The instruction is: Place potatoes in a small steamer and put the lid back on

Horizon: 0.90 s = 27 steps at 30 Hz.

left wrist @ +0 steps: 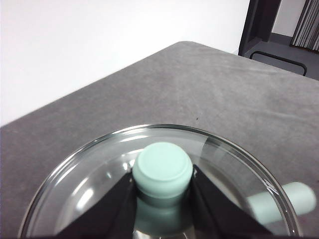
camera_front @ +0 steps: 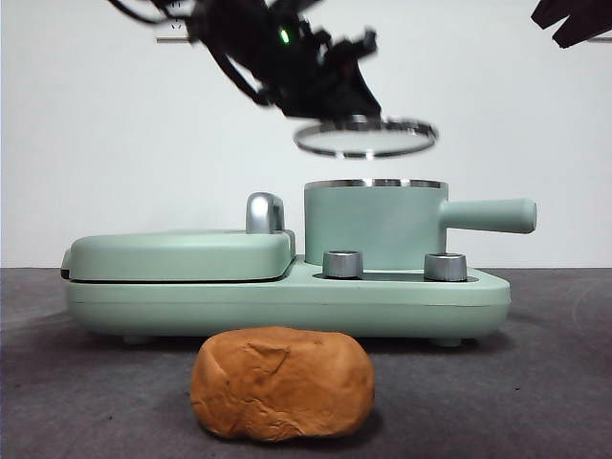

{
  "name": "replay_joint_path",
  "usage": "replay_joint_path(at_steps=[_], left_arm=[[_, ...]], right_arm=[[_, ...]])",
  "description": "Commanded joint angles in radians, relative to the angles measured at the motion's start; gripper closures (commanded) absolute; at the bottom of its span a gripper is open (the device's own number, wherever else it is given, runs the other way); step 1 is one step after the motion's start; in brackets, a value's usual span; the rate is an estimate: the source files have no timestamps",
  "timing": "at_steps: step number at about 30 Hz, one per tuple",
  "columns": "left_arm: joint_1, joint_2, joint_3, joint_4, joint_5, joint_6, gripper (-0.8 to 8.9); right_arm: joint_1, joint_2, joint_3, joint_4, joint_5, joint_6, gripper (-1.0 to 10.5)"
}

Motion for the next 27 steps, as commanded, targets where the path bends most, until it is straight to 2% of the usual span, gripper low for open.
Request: replay_joint_path(at_steps=[1,5,15,21,25,27], left_arm=[[0.002,-0.057,0.035,-0.062,-0.007,-0.006,8.04],[0.007,-0.127,0.035,-0.154,-0.01,-0.005,8.02],[0.019,-0.291,-0.006,-0.203,-0.025,-0.016,8.0],[0.039,-0.426,-0.174,-0.204,-0.029,-0.026,8.0],[0.051,-0.536,-0.317,-0.188,-0.048,-0.049,8.0],[0.052,-0.595,-0.386,-0.185,-0.066,-0.062,8.0]], right_arm=[[0.008,0.006,0.016,0.01,0.001,0.016,7.0],[0.008,0.007,0.016,0.01,0.001,0.016,7.0],[0.008,0.007,0.016,0.01,0.0,0.017,7.0],[0.013,0.018,0.016,0.008,-0.007,0.009,6.9],[0.044,0.058,0.016,0.009,-0.024,-0.006,5.8],[0.076,0.093,0.016,0.01,-0.032,-0.025,5.6]])
